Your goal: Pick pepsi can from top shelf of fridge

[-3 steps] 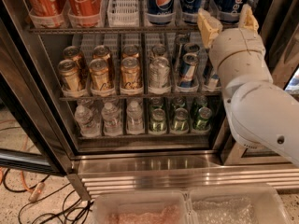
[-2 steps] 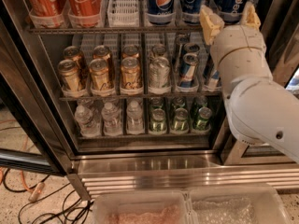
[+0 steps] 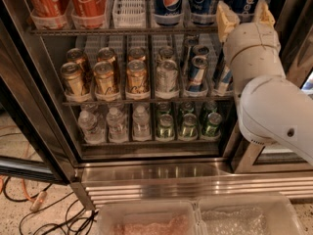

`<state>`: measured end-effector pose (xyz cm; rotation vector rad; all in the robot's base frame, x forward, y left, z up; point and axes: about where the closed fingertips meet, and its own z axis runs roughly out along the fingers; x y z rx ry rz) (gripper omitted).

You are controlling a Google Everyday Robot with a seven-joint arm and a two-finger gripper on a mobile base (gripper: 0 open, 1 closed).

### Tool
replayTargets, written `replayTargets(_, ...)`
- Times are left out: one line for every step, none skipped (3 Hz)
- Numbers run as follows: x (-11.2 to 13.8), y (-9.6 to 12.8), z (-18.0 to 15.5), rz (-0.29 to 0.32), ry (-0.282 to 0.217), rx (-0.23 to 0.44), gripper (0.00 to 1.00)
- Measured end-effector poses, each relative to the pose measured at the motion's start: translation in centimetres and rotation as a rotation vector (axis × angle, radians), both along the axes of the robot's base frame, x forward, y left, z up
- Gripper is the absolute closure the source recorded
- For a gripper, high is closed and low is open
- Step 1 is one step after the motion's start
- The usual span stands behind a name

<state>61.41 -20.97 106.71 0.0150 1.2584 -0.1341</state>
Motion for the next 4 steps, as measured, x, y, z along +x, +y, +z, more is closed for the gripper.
replayTargets(0.4,-0.6,0.0,-0.015,0.001,0.006,0.38)
replayTargets(0.9,-1.2,-0.1,-0.032,0.002,0.012,0.38)
replayTargets(1.6,-1.9,0.1,-0.047,-0.002,0.018,0.38)
replayTargets(3.4,-3.1,0.7,-0.074,-0.012,0.031,0.39)
